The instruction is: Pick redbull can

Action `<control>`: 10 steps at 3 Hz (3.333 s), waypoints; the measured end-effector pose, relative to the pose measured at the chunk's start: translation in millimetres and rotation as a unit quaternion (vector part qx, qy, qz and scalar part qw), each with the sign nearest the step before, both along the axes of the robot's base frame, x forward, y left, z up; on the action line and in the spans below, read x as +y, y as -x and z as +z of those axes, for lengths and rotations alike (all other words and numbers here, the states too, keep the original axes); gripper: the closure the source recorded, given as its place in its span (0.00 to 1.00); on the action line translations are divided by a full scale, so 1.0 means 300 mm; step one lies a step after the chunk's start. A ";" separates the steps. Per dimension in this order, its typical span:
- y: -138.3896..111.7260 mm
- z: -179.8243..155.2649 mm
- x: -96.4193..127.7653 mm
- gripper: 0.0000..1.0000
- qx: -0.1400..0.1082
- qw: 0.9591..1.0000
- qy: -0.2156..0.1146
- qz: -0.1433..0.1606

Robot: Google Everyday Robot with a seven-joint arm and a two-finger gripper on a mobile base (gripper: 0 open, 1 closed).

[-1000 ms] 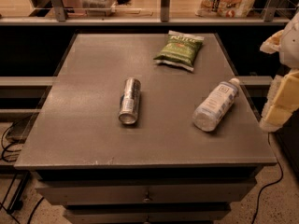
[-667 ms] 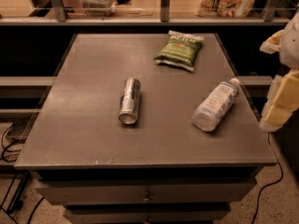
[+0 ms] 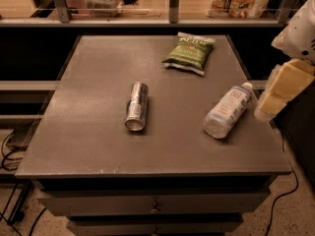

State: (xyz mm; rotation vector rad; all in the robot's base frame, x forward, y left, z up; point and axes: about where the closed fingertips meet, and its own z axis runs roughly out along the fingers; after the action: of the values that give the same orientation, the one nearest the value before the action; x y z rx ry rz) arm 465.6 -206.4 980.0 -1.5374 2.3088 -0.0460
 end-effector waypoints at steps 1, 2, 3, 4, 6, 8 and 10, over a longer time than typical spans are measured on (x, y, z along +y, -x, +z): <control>-0.085 0.010 0.054 0.00 -0.003 0.996 -0.056 -0.064; -0.165 0.024 0.145 0.00 0.003 0.987 -0.113 -0.118; -0.165 0.024 0.147 0.00 0.008 0.983 -0.120 -0.137; -0.166 0.022 0.148 0.00 0.009 0.983 -0.120 -0.139; -0.160 -0.010 0.322 0.00 0.045 0.968 -0.168 -0.181; -0.195 -0.105 0.595 0.00 0.085 0.950 -0.198 -0.225; -0.238 -0.256 0.738 0.00 0.116 0.943 -0.179 -0.255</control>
Offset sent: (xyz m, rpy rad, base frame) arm 0.0822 0.0775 0.0162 0.3780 0.0242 -0.3841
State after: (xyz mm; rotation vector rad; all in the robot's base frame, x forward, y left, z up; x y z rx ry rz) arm 537.0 14.9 903.3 -0.7792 2.6545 0.4209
